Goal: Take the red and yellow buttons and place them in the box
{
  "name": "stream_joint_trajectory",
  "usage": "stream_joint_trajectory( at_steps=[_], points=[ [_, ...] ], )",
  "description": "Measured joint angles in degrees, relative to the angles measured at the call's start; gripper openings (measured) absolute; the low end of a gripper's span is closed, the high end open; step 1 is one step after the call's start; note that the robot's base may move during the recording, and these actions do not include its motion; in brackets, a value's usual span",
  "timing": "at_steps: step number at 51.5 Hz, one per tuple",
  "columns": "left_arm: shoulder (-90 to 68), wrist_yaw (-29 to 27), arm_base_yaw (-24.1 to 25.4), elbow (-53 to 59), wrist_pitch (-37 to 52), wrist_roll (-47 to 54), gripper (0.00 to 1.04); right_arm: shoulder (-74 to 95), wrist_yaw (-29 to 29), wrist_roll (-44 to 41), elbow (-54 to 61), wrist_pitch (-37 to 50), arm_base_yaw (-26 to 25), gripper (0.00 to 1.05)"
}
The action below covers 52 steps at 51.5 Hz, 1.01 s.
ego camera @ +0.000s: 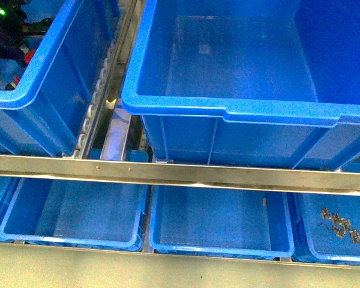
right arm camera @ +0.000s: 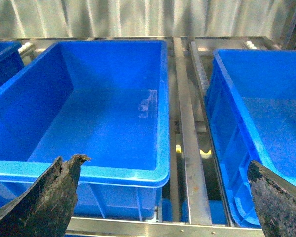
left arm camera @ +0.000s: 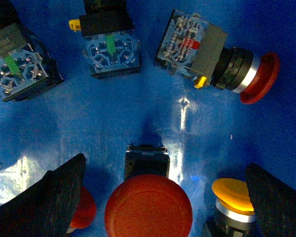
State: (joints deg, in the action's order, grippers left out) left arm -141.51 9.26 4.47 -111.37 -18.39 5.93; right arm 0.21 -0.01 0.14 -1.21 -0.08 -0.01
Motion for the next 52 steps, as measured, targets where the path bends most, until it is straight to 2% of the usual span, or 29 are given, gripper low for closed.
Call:
stream_joint_trajectory(
  at_steps=[6, 15, 20, 27, 36, 42, 52],
  points=[
    [-0.22, 0.02, 0.02, 0.00, 0.00, -0.07, 0.96, 0.00, 0.00, -0.02, 0.00, 0.00, 0.00, 0.98],
    [-0.22, 0.24, 0.22, 0.02, 0.04, -0.26, 0.71, 0.00, 0.00, 0.00, 0.00, 0.00, 0.00, 0.98],
    [-0.22, 0.39, 0.42, 0.11, 0.04, -0.55, 0.53, 0.00, 0.00, 0.00, 0.00, 0.00, 0.00, 0.98],
    [-0.20, 0.50, 0.61, 0.50, 0.17, -0.98, 0.37, 0.00, 0.00, 0.00, 0.00, 0.00, 0.00, 0.98],
    [1.27, 1.55, 1.20, 3.34, 1.73, -1.62, 0.35, 0.00, 0.00, -0.02, 0.00, 0.00, 0.00, 0.98],
    [4.37, 3.61, 2.73, 7.96, 5.66, -5.95, 0.35, 0.00, 0.00, 0.00, 0.00, 0.00, 0.00, 0.98],
    [23.32, 13.38, 11.45, 22.01, 17.99, -25.73, 0.35, 0.00, 0.00, 0.00, 0.00, 0.00, 0.00, 0.98]
  ],
)
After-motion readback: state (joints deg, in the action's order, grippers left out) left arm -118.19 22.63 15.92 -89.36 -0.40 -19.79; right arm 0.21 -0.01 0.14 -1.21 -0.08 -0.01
